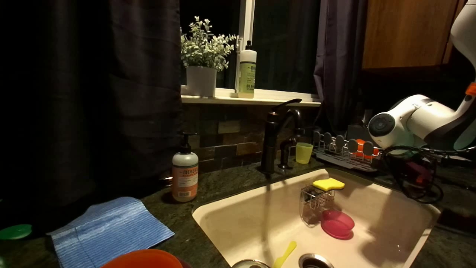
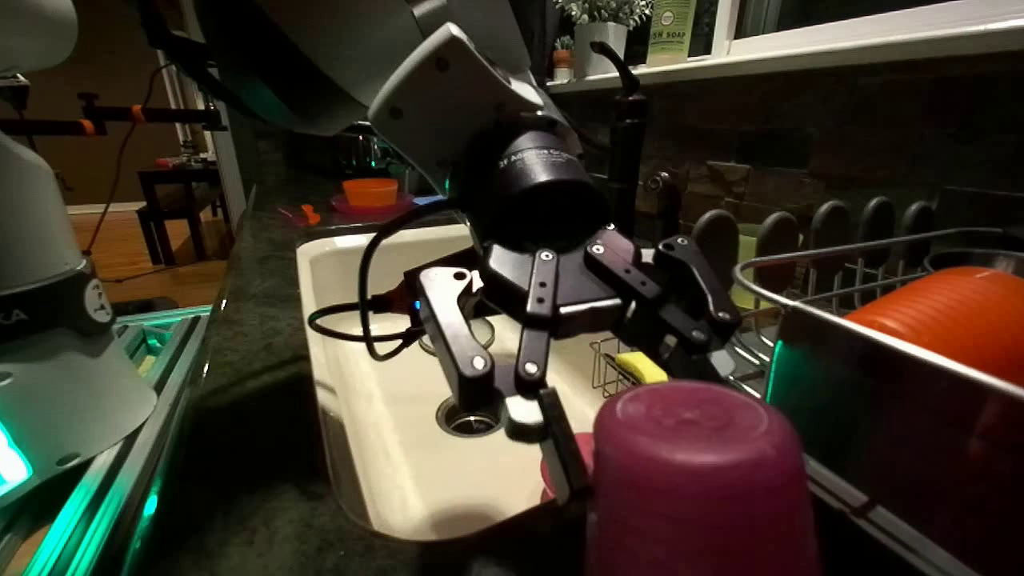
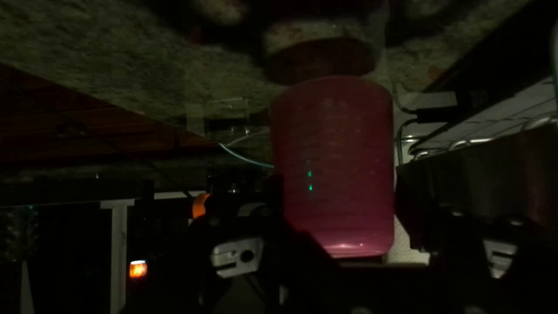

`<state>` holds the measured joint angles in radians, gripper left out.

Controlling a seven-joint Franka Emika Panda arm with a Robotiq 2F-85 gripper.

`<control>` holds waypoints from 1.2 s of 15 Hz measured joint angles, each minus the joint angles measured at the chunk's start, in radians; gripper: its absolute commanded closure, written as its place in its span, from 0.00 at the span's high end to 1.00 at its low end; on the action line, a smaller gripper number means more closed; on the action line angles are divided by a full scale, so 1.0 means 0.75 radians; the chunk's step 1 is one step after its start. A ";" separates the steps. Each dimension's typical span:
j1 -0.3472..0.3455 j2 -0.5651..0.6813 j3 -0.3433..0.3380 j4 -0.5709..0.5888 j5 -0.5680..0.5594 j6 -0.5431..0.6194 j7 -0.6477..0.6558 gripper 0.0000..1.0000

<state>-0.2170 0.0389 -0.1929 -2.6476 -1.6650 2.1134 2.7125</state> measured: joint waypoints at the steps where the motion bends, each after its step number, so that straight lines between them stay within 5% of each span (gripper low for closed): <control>1: 0.016 0.000 0.016 -0.005 -0.001 -0.048 0.003 0.40; 11: 0.040 0.043 0.039 -0.026 0.028 -0.110 -0.008 0.40; 18: -0.023 -0.060 -0.030 -0.030 0.347 0.104 -0.237 0.40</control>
<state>-0.2341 -0.0058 -0.2152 -2.6700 -1.4045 2.1914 2.5347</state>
